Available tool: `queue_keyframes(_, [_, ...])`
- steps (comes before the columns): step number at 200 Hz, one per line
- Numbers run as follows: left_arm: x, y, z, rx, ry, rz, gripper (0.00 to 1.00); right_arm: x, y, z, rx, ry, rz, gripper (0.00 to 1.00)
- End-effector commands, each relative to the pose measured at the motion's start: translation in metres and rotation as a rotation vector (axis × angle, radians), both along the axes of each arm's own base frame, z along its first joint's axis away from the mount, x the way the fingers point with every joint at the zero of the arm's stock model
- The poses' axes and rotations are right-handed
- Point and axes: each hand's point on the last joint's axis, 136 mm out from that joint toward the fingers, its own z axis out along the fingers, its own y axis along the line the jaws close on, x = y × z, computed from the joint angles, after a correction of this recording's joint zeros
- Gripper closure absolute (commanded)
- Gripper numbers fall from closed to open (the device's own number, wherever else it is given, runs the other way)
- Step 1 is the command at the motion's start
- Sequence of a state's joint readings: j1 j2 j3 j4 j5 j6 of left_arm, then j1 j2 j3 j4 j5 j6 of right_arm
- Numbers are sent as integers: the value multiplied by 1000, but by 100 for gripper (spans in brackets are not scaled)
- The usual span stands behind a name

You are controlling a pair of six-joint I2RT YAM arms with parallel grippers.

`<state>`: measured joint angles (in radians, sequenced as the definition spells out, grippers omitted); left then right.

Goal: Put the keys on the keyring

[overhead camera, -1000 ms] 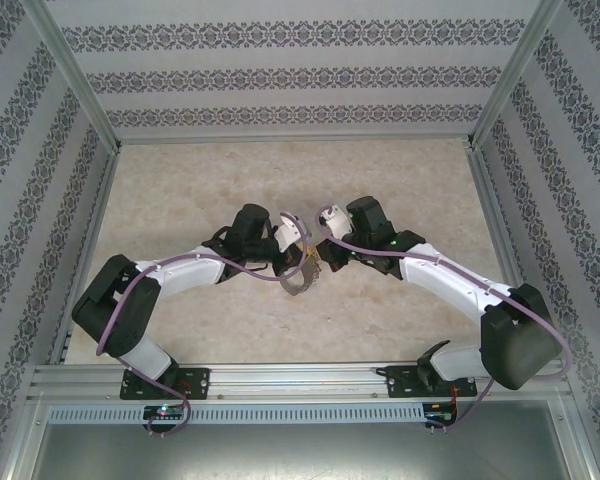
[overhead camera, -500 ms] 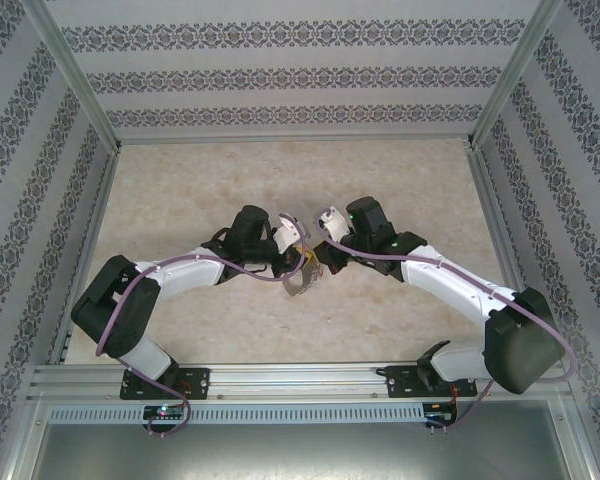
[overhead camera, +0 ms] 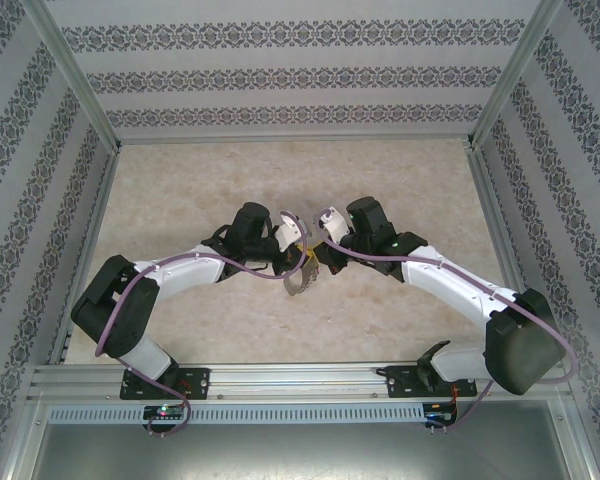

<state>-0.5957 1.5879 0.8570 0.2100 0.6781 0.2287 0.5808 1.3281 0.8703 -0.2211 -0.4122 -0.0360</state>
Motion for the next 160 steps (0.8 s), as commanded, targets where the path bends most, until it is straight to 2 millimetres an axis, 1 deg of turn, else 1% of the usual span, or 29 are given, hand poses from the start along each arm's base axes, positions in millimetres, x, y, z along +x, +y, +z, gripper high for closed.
queue_keyframes(1, [-1,-6,16,-20,-35,-32,92,-4,9,20,34,-51,46,100])
queue_keyframes(17, [-1,-5,15,-18,-36,-27,100,0,4,16,13,-53,17,100])
queue_keyframes(45, [-2,-3,15,-21,-41,-14,100,5,-10,4,-29,-37,-54,100])
queue_keyframes(63, [-4,-1,15,-28,-43,-8,100,6,-16,-1,-31,-23,-75,100])
queue_keyframes(96, [-4,-1,15,-43,-45,-1,100,5,-16,-1,-26,-20,-76,100])
queue_keyframes(148, [-2,-1,26,-85,-64,24,100,7,-15,-2,-24,-21,-82,100])
queue_keyframes(160, [-2,-1,25,-86,-61,26,100,7,-15,-1,-20,-27,-84,100])
